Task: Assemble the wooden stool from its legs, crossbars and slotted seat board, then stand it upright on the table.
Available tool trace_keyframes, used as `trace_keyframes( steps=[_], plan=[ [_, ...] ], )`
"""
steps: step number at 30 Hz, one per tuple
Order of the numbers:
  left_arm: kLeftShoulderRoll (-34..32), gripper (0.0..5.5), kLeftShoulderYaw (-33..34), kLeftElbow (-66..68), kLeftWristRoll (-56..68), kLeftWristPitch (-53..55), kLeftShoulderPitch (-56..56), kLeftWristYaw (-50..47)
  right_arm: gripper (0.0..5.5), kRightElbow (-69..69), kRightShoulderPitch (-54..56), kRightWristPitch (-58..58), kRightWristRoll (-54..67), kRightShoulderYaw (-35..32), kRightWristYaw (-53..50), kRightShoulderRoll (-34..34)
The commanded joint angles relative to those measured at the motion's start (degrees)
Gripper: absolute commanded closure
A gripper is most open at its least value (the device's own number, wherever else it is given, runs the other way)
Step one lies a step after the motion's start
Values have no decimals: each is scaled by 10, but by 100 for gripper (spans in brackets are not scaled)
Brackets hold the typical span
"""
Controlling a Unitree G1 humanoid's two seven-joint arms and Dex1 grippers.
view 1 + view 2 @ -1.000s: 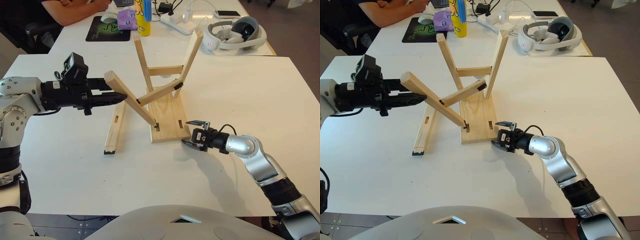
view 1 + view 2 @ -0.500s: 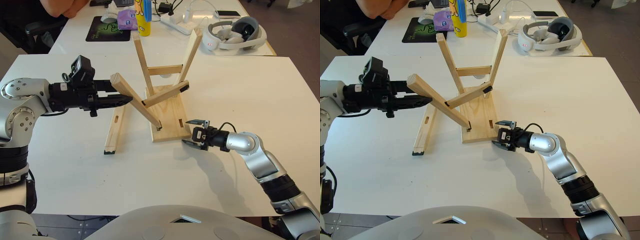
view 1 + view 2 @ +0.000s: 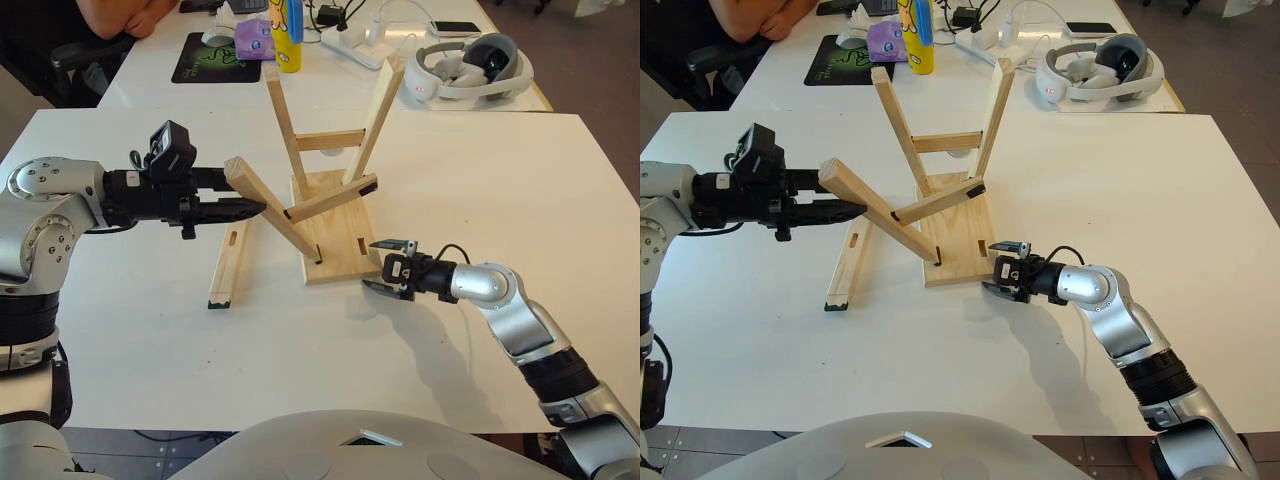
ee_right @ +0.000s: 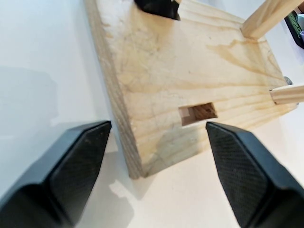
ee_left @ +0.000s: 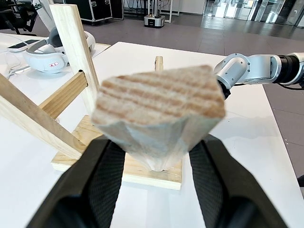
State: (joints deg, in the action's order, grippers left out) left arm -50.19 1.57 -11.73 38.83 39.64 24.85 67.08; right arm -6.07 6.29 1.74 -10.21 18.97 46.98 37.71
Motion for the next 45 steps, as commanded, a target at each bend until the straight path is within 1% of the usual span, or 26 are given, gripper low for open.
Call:
trace_keyframes(
  steps=[1, 6, 9, 12, 17, 22, 33, 38, 45],
  plan=[
    [-14, 347, -21, 10, -41, -20, -2, 7, 180, 1, 0, 9, -3, 5, 8, 0],
    [-14, 347, -24, 24, -60, -39, 8, 1, 180, 1, -1, 11, -5, 7, 12, 2],
    [-15, 347, -19, 24, -53, -27, 17, 1, 180, 1, -2, 11, -5, 8, 13, 2],
    [-20, 347, -31, 17, -58, -16, 15, 8, 180, -1, -3, 15, -4, 9, 14, 0],
    [-7, 347, -42, 0, -51, 6, 27, 1, 180, -4, -7, 34, 0, 16, 19, -8],
    [18, 347, -56, -4, -53, 13, 45, -14, 180, -10, -16, 103, 11, 31, 40, -10],
    [70, 347, -70, 5, -54, 21, 88, -45, 180, -55, -16, 276, 77, 54, 63, -29],
    [84, 347, -86, 3, -73, 5, 66, -53, 180, -67, -8, 301, 82, 65, 57, -27],
    [74, 347, -96, 1, -102, -28, 0, -59, 180, -72, -10, 302, 81, 73, 56, -21]
  ],
)
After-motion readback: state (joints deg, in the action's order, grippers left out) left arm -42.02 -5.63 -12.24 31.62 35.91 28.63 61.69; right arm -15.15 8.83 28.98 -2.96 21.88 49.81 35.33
